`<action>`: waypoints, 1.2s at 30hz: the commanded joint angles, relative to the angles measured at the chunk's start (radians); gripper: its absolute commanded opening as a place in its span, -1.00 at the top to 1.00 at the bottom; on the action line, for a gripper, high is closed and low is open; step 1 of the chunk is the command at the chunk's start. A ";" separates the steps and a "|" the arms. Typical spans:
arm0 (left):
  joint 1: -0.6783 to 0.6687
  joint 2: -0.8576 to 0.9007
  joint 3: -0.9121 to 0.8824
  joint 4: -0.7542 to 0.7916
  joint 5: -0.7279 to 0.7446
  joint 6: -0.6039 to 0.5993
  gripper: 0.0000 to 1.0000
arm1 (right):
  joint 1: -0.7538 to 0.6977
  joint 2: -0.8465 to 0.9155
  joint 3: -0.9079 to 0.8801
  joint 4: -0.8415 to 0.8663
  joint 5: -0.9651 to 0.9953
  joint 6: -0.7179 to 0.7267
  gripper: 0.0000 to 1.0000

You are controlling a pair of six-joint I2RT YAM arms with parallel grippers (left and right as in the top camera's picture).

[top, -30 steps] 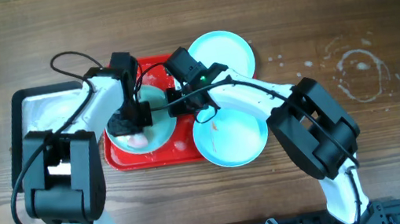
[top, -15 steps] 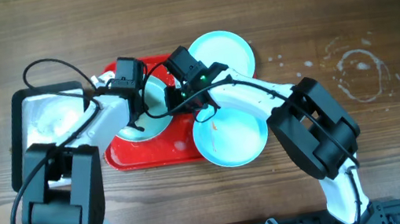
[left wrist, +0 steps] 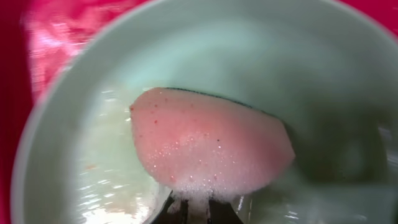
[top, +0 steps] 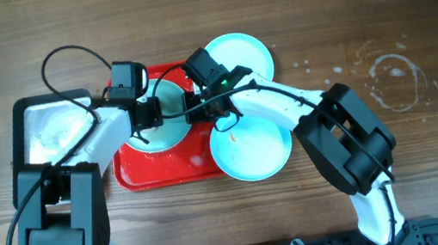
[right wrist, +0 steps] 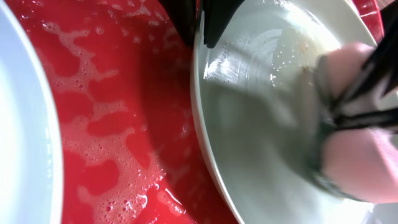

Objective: Clean dirty plates on tray and stack at the side
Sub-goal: 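Scrub the left blue plate with the sponge in the left gripper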

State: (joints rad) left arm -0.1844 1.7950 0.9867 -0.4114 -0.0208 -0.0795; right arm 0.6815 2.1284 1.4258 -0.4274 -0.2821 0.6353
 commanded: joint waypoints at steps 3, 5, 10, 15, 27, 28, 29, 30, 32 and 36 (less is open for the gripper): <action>-0.027 0.084 -0.051 -0.049 0.457 0.109 0.92 | 0.024 0.026 0.006 -0.002 -0.027 -0.030 0.91; -0.027 0.084 -0.051 -0.051 0.396 0.061 0.92 | 0.024 0.026 0.006 -0.003 -0.027 -0.031 0.91; -0.027 0.082 -0.033 -0.228 -0.069 -0.274 0.92 | 0.024 0.026 0.006 -0.003 -0.027 -0.031 0.91; -0.027 0.082 -0.031 -0.377 -0.288 -0.365 0.92 | 0.024 0.026 0.006 -0.003 -0.027 -0.031 0.91; 0.056 0.082 0.172 -0.619 -0.144 -0.360 0.92 | 0.024 0.026 0.006 -0.006 -0.027 -0.032 0.91; 0.072 0.083 0.172 -0.587 -0.097 -0.332 0.92 | 0.024 0.026 0.006 -0.006 -0.027 -0.032 0.91; 0.082 0.085 0.172 -0.546 -0.055 -0.296 0.92 | 0.024 0.026 0.006 -0.006 -0.027 -0.031 0.91; 0.087 0.089 0.172 -0.508 -0.030 -0.272 0.92 | 0.024 0.026 0.006 -0.005 -0.027 -0.031 0.91; 0.087 0.099 0.172 -0.415 0.026 -0.204 0.92 | 0.024 0.026 0.006 -0.004 -0.027 -0.032 0.92; 0.085 0.134 0.171 -0.260 0.104 -0.159 0.92 | 0.024 0.026 0.006 -0.008 -0.027 -0.033 0.91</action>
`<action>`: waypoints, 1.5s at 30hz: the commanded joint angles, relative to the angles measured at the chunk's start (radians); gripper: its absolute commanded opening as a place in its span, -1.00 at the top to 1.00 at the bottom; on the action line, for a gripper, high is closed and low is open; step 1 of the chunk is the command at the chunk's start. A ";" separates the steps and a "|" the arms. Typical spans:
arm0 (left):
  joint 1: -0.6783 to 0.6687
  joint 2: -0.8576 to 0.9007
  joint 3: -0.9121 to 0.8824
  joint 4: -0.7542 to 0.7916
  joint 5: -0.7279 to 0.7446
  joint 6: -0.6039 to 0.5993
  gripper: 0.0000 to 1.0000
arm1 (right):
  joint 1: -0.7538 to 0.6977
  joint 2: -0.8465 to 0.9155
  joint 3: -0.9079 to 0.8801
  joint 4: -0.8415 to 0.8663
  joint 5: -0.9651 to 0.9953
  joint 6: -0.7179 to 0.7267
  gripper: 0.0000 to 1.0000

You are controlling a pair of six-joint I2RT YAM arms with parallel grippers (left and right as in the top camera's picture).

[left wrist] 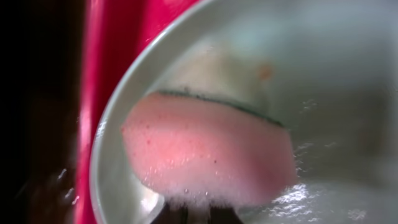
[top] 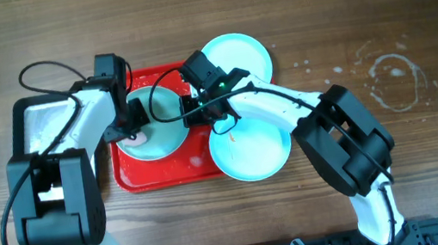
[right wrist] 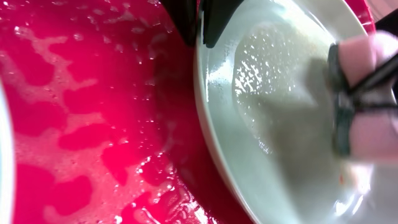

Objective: Clean dirty plates on tray and stack at the side
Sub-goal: 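Scrub the left blue plate with the sponge in the left gripper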

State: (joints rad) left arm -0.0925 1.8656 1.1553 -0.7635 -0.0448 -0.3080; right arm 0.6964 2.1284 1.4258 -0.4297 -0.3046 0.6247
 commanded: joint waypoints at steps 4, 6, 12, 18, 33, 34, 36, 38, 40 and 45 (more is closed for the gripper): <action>-0.019 0.113 0.002 0.204 0.209 0.097 0.92 | 0.009 0.026 0.006 -0.005 -0.004 -0.023 0.92; -0.039 0.127 0.002 0.226 0.321 0.178 0.92 | 0.009 0.026 0.006 -0.005 -0.004 -0.023 0.91; -0.115 0.127 0.003 0.091 0.467 0.375 0.92 | 0.009 0.026 0.006 -0.005 -0.004 -0.023 0.91; -0.088 0.127 0.003 -0.146 0.217 0.257 0.92 | 0.009 0.026 0.006 -0.005 -0.004 -0.023 0.92; 0.014 0.127 0.003 -0.047 -0.440 -0.206 0.92 | 0.009 0.026 0.006 -0.004 -0.004 -0.023 0.91; 0.010 0.127 0.002 0.006 -0.391 -0.205 0.92 | 0.009 0.026 0.006 -0.004 -0.004 -0.023 0.91; 0.008 0.127 0.002 0.095 -0.212 -0.128 0.92 | 0.009 0.026 0.006 -0.004 -0.004 -0.023 0.91; 0.001 0.127 0.002 0.186 0.078 0.017 0.92 | 0.009 0.026 0.006 -0.004 -0.004 -0.023 0.91; -0.017 0.127 0.003 0.227 0.227 0.102 0.92 | 0.009 0.026 0.006 -0.004 -0.004 -0.023 0.91; -0.061 0.127 0.002 0.211 0.449 0.271 0.92 | 0.009 0.026 0.006 -0.001 -0.004 -0.023 0.91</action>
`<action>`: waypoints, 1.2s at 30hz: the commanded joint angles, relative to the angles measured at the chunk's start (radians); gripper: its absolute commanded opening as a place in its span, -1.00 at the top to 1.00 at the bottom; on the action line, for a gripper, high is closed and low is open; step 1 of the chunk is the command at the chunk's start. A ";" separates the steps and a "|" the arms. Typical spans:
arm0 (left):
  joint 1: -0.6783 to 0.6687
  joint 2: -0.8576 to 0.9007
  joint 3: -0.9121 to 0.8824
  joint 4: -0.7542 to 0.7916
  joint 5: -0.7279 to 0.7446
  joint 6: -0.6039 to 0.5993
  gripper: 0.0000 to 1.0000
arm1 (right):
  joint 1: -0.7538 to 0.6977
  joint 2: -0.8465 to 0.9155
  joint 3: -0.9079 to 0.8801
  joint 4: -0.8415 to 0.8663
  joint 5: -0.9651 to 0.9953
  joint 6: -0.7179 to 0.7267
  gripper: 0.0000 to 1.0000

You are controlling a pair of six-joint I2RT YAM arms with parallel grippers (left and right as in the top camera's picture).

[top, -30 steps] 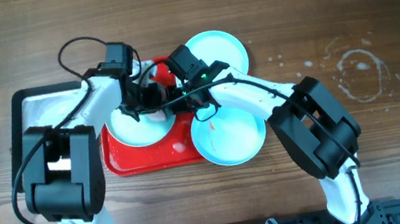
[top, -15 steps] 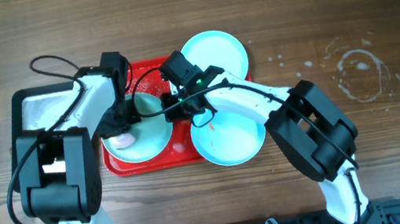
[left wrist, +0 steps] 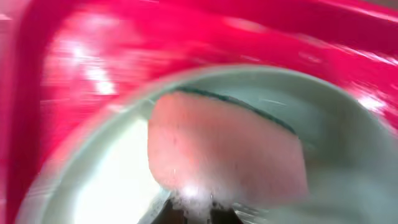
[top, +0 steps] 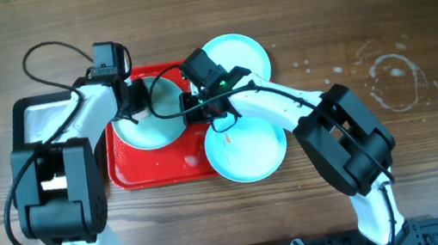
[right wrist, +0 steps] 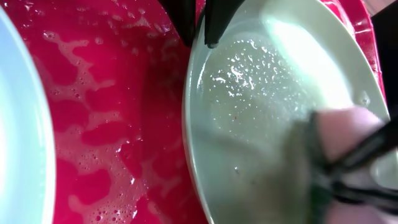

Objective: Clean dirty plates on tray and stack at the side
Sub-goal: 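Scrub the left blue plate with the sponge in the left gripper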

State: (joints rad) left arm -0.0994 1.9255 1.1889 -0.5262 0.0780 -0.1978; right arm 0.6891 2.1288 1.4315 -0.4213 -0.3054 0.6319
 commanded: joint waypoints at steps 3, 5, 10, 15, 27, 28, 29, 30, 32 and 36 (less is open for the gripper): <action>-0.069 0.067 -0.031 -0.082 0.436 0.220 0.92 | 0.016 0.026 0.000 -0.010 -0.003 -0.030 0.91; -0.066 0.067 -0.031 -0.175 0.426 0.220 0.92 | 0.016 0.026 0.000 -0.010 -0.003 -0.031 0.91; -0.060 0.067 -0.031 -0.416 0.142 0.174 0.92 | 0.016 0.026 0.000 -0.009 -0.003 -0.030 0.91; -0.060 0.067 -0.031 -0.488 -0.270 -0.042 0.92 | 0.016 0.026 0.000 -0.010 -0.004 -0.030 0.91; -0.063 0.067 -0.031 -0.210 -0.532 -0.269 0.92 | 0.016 0.026 0.000 -0.010 -0.004 -0.030 0.91; -0.064 0.067 -0.031 -0.163 -0.412 -0.201 0.92 | 0.016 0.026 0.000 -0.010 -0.004 -0.030 0.91; -0.065 0.067 -0.031 -0.125 -0.293 -0.129 0.92 | 0.016 0.026 0.000 -0.010 -0.004 -0.030 0.91; -0.066 0.067 -0.031 -0.080 -0.130 -0.039 0.92 | 0.016 0.026 0.000 -0.010 -0.004 -0.030 0.91; -0.066 0.067 -0.031 -0.005 0.207 0.093 0.92 | 0.016 0.026 0.000 -0.010 -0.004 -0.030 0.91; -0.066 0.067 -0.031 -0.002 0.402 0.149 0.92 | 0.016 0.026 0.000 -0.010 -0.004 -0.030 0.92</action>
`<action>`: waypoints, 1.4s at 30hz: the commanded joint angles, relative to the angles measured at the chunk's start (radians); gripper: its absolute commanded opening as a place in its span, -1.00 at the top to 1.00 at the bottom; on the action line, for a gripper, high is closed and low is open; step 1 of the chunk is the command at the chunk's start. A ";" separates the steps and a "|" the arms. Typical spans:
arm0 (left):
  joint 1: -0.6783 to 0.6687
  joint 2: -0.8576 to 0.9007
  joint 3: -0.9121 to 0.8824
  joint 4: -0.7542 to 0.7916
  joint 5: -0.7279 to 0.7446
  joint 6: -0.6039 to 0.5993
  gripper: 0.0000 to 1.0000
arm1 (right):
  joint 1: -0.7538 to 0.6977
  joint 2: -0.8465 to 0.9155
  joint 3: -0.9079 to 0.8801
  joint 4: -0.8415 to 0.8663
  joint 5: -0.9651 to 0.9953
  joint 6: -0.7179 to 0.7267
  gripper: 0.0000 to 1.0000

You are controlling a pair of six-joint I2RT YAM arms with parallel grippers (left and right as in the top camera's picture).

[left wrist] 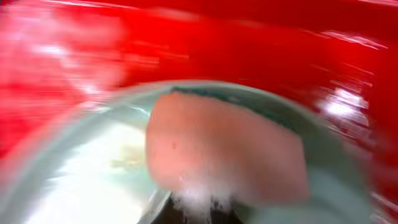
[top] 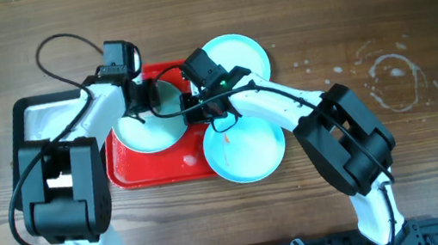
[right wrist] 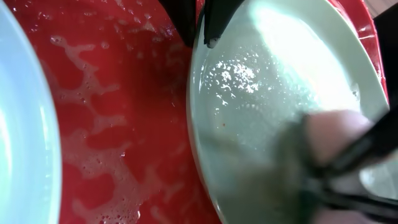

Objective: Clean dirty plates on tray and stack at the side
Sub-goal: 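Scrub the left blue plate with the sponge in the left gripper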

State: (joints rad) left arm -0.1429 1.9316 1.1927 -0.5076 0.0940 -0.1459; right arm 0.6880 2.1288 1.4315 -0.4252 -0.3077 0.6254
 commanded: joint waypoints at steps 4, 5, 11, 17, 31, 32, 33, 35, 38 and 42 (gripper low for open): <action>-0.023 0.061 -0.035 -0.116 0.515 0.169 0.92 | 0.018 0.026 0.000 -0.006 -0.002 -0.024 0.91; -0.022 0.061 -0.035 -0.159 0.509 0.169 0.92 | 0.018 0.026 0.000 -0.006 -0.002 -0.024 0.91; -0.021 0.061 -0.035 -0.454 0.106 0.091 0.92 | 0.018 0.026 0.000 -0.005 -0.005 -0.024 0.91; -0.021 0.061 -0.035 -0.517 -0.232 -0.097 0.92 | 0.018 0.026 0.000 -0.005 -0.006 -0.024 0.92; -0.021 0.061 -0.035 -0.196 -0.660 -0.335 0.92 | 0.018 0.026 0.000 -0.005 -0.005 -0.024 0.91; -0.021 0.061 -0.035 -0.137 -0.628 -0.335 0.92 | 0.018 0.026 0.000 -0.005 -0.005 -0.023 0.91; -0.021 0.061 -0.035 -0.087 -0.539 -0.333 0.92 | 0.018 0.026 0.000 -0.005 -0.005 -0.024 0.91; -0.021 0.061 -0.035 -0.050 -0.282 -0.250 0.92 | 0.018 0.026 0.000 -0.005 -0.005 -0.024 0.91; -0.021 0.061 -0.035 -0.030 0.007 -0.113 0.92 | 0.018 0.026 0.000 -0.005 -0.005 -0.024 0.91; -0.021 0.061 -0.035 -0.036 0.327 0.039 0.92 | 0.018 0.026 0.000 -0.005 -0.005 -0.023 0.91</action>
State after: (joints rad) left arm -0.1371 1.9331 1.1957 -0.5236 -0.0246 -0.2428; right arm 0.6949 2.1288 1.4334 -0.4221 -0.3317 0.6277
